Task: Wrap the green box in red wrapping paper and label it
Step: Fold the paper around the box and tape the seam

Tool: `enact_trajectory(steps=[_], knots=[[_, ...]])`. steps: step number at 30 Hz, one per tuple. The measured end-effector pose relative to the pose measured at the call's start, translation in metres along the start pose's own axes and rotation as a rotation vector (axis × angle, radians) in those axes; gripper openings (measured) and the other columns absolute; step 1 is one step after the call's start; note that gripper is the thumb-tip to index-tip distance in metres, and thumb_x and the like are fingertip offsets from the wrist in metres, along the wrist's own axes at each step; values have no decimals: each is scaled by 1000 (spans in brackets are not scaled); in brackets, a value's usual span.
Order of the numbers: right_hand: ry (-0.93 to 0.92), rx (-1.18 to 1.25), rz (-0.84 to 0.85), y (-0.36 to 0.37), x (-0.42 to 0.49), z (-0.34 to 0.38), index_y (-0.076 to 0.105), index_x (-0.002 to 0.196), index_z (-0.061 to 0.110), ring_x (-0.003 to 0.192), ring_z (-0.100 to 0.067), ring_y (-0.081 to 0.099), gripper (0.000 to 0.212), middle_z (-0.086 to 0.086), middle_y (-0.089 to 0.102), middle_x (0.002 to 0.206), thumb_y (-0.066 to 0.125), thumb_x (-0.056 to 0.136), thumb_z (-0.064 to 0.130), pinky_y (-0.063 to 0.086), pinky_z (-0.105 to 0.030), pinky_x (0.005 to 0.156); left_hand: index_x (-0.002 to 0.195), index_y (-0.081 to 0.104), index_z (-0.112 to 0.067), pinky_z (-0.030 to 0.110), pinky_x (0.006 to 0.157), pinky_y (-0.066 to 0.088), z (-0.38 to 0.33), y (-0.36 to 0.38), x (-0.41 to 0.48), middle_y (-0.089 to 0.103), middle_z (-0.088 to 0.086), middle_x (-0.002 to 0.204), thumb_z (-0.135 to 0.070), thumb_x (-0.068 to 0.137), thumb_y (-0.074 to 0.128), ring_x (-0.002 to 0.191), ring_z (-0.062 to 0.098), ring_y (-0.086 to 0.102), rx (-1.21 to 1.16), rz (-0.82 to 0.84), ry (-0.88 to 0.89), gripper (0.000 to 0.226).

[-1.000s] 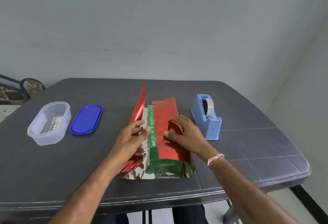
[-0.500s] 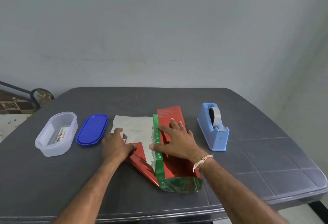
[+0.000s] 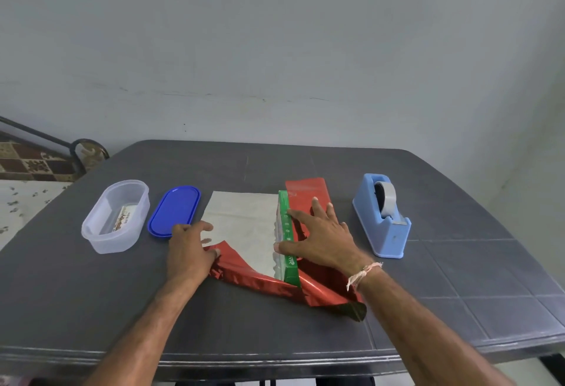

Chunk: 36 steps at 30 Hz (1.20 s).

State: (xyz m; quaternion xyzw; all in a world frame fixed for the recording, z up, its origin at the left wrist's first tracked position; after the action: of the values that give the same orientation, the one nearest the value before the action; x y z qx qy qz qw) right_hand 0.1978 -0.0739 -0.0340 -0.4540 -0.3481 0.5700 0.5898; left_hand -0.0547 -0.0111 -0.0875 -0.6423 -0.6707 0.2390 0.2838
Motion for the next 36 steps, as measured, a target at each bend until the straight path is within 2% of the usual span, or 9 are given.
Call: enact_trajectory(steps=[4, 8, 11, 15, 18, 21, 23, 31, 36], knots=[[-1, -5, 13, -1, -3, 2, 21, 159, 46, 157, -39, -8, 95, -6, -9, 172, 62, 80, 79, 5, -72, 120, 124, 68, -22, 37, 101, 50, 1, -5, 1, 58, 7, 133, -3, 82, 82, 119, 25, 59, -75, 26, -29, 48], [2, -1, -3, 1, -5, 2, 19, 159, 45, 157, -38, -8, 96, -6, -9, 172, 60, 80, 80, 5, -73, 119, 119, 72, -17, 23, 78, 46, 1, -10, 2, 59, 5, 121, 9, 89, 68, 105, 18, 56, -296, 101, -130, 40], [10, 6, -20, 2, -5, 2, 15, 160, 44, 157, -38, -9, 99, -6, -10, 172, 61, 80, 79, 5, -73, 119, 118, 73, -14, 23, 78, 50, 0, -12, 2, 64, 5, 115, 12, 92, 59, 100, 17, 62, -417, 148, -210, 39], [40, 41, -44, 4, -4, 3, 7, 161, 41, 157, -37, -13, 110, -6, -14, 171, 66, 76, 79, 6, -72, 120, 91, 77, -16, 39, 91, 57, 2, -7, 1, 77, 7, 96, -15, 95, 71, 98, 27, 71, -593, 61, -259, 8], [57, 64, -54, 4, -4, 2, 5, 162, 39, 157, -35, -15, 116, -5, -15, 171, 69, 74, 78, 8, -69, 121, 81, 78, -15, 44, 89, 59, 1, -5, 2, 77, 7, 84, -34, 90, 78, 90, 27, 72, -652, 1, -294, 21], [65, 73, -54, 2, -6, 2, 3, 162, 37, 157, -34, -15, 117, -5, -16, 171, 70, 75, 76, 11, -67, 122, 88, 77, -18, 34, 72, 56, -2, -7, 2, 74, 1, 98, -16, 89, 78, 88, 17, 66, -613, -35, -297, 2], [69, 73, -48, 2, -5, 2, 2, 162, 36, 157, -34, -14, 117, -5, -16, 171, 70, 75, 76, 11, -68, 122, 97, 78, -17, 31, 68, 51, -2, -7, 3, 72, 1, 105, -2, 88, 72, 88, 13, 62, -553, -10, -288, 19], [88, 70, -51, 1, -4, 2, 4, 163, 33, 157, -37, -11, 118, -6, -14, 171, 70, 75, 76, 16, -65, 121, 116, 74, -18, 30, 73, 53, 1, -15, 3, 64, 5, 119, 15, 83, 63, 98, 22, 64, -496, 107, -297, 48], [96, 68, -43, -1, -5, 2, 4, 163, 32, 157, -38, -12, 116, -6, -15, 171, 70, 77, 74, 16, -67, 120, 122, 73, -24, 44, 99, 56, 5, -17, 4, 56, 4, 133, 16, 83, 64, 122, 32, 60, -486, 139, -310, 56]])
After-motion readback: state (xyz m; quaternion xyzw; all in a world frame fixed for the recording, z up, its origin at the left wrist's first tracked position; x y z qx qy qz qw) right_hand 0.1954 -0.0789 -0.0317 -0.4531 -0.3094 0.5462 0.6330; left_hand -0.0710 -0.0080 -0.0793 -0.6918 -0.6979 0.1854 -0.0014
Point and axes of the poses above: each hand's wrist, its own x-axis towards the middle knuckle, its own y-axis out of the palm, z = x × y, the point moved 1 cm from there along x, towards the middle knuckle
